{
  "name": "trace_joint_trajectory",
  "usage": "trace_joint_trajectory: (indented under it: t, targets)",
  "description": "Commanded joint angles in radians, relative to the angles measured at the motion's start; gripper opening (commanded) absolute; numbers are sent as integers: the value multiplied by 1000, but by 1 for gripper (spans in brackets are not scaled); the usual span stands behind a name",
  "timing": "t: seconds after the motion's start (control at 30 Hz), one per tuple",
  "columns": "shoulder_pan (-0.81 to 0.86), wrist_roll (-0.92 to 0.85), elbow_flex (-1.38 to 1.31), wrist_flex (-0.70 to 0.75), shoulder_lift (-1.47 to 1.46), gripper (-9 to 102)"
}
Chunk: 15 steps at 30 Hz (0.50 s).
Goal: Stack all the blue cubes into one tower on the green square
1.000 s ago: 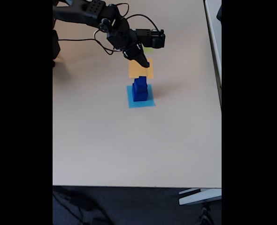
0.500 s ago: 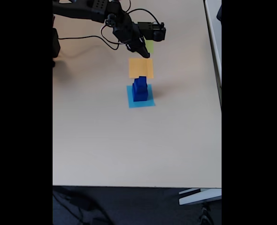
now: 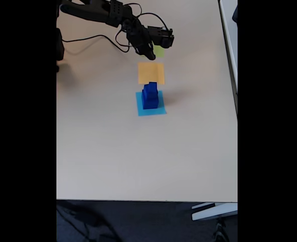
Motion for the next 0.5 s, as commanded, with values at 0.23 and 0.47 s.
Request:
trace_joint_trajectory:
  t: [0.23,0.47]
  targets:
    - [72,-26,3,-28,5,2]
    - [94,-15,-3,-32,-23,3]
